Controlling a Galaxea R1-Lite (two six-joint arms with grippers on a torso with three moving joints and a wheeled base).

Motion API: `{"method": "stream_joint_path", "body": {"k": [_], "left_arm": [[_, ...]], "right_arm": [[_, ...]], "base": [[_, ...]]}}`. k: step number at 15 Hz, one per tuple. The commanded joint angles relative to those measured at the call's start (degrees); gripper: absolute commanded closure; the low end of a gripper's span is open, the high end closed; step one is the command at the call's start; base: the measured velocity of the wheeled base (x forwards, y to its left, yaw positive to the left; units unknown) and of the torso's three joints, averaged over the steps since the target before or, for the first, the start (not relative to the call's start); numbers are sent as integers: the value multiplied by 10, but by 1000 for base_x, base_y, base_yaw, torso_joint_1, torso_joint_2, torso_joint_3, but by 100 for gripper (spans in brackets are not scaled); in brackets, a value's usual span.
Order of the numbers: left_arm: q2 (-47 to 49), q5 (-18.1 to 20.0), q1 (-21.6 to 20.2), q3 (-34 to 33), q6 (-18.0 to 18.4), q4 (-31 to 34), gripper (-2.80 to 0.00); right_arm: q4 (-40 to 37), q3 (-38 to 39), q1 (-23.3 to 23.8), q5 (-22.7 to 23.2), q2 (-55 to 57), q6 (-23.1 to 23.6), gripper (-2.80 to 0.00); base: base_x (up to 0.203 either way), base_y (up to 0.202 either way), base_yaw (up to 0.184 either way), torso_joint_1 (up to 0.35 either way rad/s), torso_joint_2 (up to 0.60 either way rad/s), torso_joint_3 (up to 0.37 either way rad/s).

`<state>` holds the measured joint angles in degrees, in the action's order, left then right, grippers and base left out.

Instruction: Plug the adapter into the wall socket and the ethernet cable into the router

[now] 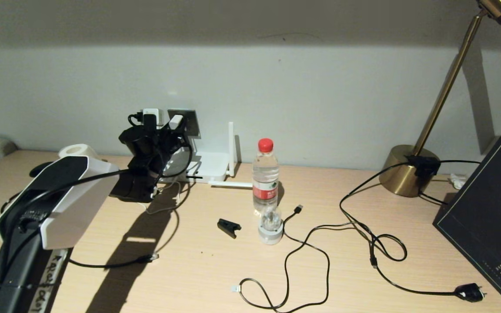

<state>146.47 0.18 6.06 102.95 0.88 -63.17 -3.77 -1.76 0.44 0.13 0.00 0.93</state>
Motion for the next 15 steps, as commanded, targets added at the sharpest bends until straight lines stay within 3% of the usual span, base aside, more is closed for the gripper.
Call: {"method": "stream_joint_path", "body": {"k": [1, 15], "left_arm": [[-3, 1, 1, 5, 0, -1, 0], [-2, 1, 2, 5, 0, 2, 0]], "right_arm": [[0, 0, 0, 0, 1, 0, 0], [0, 0, 0, 0, 0, 0, 0]], "base": [[0, 0, 0, 0, 0, 0], [0, 0, 0, 0, 0, 0]]}}
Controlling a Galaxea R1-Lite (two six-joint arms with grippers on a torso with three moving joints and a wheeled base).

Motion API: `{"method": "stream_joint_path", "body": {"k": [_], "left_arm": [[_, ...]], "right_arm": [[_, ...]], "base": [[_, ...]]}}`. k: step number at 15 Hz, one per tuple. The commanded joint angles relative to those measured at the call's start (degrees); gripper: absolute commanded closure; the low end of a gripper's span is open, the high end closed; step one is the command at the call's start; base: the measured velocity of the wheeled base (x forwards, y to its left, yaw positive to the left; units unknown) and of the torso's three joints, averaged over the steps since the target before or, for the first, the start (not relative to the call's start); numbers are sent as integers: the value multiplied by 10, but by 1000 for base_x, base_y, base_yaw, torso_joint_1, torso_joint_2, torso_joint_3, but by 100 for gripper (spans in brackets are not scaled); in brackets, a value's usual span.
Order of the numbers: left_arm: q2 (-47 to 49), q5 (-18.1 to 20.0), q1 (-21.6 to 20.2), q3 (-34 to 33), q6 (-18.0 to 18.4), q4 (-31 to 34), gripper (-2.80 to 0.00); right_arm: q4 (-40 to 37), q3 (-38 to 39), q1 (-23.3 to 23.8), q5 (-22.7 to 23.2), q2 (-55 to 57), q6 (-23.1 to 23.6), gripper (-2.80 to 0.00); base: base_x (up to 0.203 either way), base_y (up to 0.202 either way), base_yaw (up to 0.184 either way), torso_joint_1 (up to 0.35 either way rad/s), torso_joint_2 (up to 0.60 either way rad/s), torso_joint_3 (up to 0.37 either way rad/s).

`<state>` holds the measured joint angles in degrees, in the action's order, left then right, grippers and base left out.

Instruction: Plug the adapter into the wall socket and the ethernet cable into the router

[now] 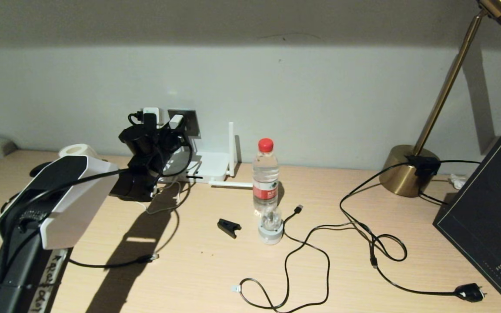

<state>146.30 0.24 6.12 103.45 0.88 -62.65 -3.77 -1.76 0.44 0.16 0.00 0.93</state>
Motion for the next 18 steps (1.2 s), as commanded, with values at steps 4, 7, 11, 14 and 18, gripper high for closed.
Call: {"method": "stream_joint_path", "body": {"k": [4, 7, 11, 14, 18], "left_arm": [[5, 0, 1, 0, 0, -4, 0], [5, 2, 1, 0, 0, -3, 0], [-2, 2, 3, 1, 0, 17, 0], [-2, 1, 3, 1, 0, 17, 0], [0, 1, 3, 1, 0, 16, 0]], "right_arm": [[0, 0, 0, 0, 0, 0, 0], [0, 0, 0, 0, 1, 0, 0], [0, 0, 0, 0, 0, 0, 0], [0, 0, 0, 0, 0, 0, 0], [0, 0, 0, 0, 0, 0, 0]], "base": [[0, 0, 0, 0, 0, 0], [0, 0, 0, 0, 0, 0], [0, 0, 0, 0, 0, 0], [0, 0, 0, 0, 0, 0], [0, 0, 0, 0, 0, 0]]}}
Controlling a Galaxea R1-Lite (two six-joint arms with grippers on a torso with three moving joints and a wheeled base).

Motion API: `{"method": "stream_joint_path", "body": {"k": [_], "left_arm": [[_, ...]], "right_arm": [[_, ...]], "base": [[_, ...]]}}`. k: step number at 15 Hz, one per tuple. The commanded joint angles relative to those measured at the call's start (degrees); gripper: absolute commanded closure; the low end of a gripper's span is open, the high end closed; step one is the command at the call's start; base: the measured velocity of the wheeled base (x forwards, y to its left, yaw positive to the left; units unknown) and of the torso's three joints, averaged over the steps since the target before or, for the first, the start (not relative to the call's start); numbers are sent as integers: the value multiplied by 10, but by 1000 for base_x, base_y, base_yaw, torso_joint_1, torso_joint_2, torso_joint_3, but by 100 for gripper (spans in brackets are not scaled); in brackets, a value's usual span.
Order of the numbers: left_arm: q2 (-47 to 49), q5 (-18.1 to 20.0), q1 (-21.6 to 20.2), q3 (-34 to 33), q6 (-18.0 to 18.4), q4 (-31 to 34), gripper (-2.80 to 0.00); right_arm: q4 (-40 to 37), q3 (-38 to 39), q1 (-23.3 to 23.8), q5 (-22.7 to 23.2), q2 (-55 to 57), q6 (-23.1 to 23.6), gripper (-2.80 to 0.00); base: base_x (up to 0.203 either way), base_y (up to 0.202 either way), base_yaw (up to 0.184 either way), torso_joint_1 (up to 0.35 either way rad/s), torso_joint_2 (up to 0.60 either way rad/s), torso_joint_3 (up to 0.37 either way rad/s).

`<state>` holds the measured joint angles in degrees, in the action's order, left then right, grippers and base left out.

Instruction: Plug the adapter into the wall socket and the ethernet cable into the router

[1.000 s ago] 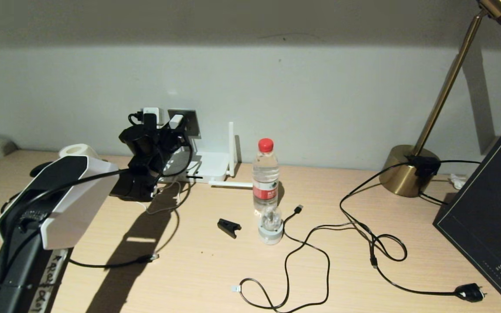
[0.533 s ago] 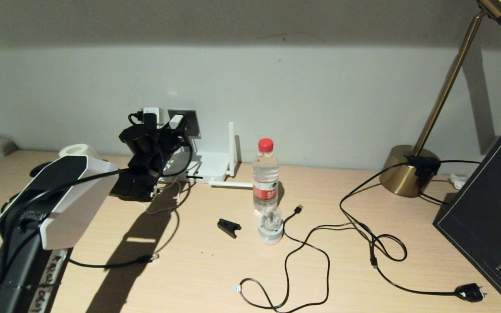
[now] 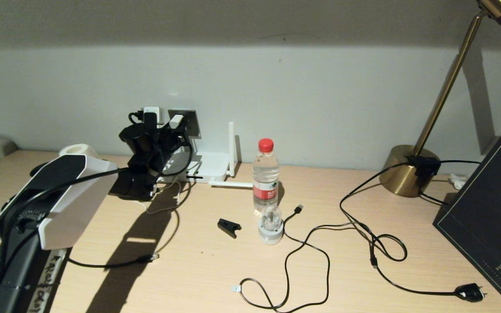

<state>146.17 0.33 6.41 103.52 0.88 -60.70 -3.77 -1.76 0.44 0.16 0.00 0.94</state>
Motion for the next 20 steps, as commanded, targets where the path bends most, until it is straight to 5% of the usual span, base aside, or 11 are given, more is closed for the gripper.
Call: {"method": "stream_joint_path", "body": {"k": [1, 5, 6, 17, 20], "left_arm": [[1, 0, 0, 0, 0, -4, 0], [0, 0, -1, -1, 0, -3, 0], [0, 1, -1, -1, 0, -3, -280], [-18, 2, 0, -12, 2, -11, -280], [-49, 17, 1, -91, 9, -16, -280]], "right_arm": [[0, 0, 0, 0, 1, 0, 0], [0, 0, 0, 0, 0, 0, 0], [0, 0, 0, 0, 0, 0, 0], [0, 0, 0, 0, 0, 0, 0], [0, 0, 0, 0, 0, 0, 0]], "base": [[0, 0, 0, 0, 0, 0], [0, 0, 0, 0, 0, 0], [0, 0, 0, 0, 0, 0], [0, 0, 0, 0, 0, 0], [0, 0, 0, 0, 0, 0]]}}
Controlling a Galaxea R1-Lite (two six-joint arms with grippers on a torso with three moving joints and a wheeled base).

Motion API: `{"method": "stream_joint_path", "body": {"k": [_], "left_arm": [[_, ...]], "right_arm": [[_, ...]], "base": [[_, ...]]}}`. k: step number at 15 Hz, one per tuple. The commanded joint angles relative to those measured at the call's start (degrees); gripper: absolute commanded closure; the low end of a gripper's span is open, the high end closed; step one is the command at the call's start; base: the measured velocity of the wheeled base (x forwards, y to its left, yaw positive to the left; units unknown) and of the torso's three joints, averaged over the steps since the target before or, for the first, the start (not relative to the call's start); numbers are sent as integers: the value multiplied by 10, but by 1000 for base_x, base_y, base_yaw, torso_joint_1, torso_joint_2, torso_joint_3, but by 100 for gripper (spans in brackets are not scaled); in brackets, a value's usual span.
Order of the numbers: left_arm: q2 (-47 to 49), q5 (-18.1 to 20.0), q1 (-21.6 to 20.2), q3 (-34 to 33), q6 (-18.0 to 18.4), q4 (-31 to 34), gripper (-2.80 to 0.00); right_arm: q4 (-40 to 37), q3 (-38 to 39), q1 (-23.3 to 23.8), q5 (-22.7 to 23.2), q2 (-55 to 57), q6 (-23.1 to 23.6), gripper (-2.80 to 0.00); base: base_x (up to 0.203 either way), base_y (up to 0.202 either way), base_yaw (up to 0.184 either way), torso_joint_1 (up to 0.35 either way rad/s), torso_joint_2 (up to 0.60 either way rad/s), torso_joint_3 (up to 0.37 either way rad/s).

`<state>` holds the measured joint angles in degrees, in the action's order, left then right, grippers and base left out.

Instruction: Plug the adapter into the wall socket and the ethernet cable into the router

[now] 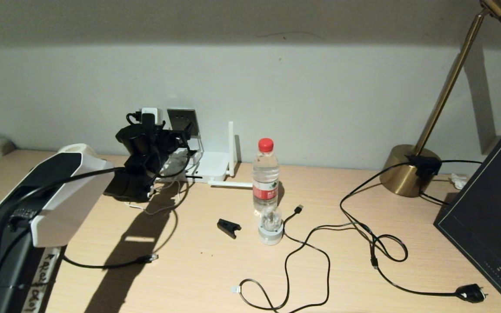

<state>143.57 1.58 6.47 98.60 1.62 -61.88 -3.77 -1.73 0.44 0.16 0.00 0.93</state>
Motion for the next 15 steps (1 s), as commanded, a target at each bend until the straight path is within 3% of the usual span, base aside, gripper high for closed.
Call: {"method": "stream_joint_path", "body": {"k": [1, 4, 15], "left_arm": [[-37, 11, 1, -79, 2, -7, -280], [-50, 31, 0, -152, 3, -34, -280], [-36, 32, 12, -203, 20, -40, -280]], "right_arm": [[0, 0, 0, 0, 0, 0, 0], [0, 0, 0, 0, 1, 0, 0], [0, 0, 0, 0, 1, 0, 0]], "base": [[0, 0, 0, 0, 0, 0], [0, 0, 0, 0, 0, 0], [0, 0, 0, 0, 0, 0]]}}
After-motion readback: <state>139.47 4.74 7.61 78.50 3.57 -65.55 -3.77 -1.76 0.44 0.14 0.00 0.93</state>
